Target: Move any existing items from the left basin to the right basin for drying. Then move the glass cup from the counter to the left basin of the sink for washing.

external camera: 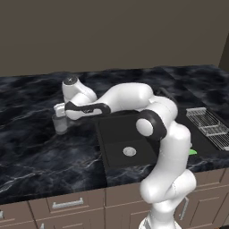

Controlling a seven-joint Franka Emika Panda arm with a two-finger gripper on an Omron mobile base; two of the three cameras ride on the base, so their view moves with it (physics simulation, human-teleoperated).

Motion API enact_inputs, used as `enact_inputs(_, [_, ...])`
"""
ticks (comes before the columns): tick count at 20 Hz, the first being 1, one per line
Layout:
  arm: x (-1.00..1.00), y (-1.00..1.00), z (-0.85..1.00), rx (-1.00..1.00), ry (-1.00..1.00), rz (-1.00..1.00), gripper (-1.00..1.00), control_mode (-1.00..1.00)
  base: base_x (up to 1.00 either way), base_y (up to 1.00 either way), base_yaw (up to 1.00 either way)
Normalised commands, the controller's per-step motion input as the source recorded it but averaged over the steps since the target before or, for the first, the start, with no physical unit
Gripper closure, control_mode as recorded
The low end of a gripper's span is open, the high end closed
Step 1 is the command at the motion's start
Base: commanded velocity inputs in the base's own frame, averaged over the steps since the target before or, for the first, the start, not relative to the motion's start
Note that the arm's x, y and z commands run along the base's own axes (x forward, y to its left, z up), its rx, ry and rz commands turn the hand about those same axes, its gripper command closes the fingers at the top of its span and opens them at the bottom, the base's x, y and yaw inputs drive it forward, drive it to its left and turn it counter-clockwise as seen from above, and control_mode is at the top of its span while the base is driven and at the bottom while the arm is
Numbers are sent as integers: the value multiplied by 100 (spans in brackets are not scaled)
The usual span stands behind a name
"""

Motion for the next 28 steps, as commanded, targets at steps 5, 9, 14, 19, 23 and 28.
enact_inputs(5, [9, 7, -4, 0, 1, 0, -100, -100, 0, 0, 0])
enact_inputs(9, [13, 18, -3, 0, 2, 0, -100, -100, 0, 0, 0])
enact_inputs(14, [8, 8, -2, 0, 0, 0, -100, -100, 0, 0, 0])
enact_inputs(19, [12, 9, -1, 0, 0, 0, -100, -100, 0, 0, 0])
enact_inputs(23, [14, 15, 0, 0, 0, 0, -100, -100, 0, 0, 0])
enact_inputs(28, [15, 18, 0, 0, 0, 0, -100, -100, 0, 0, 0])
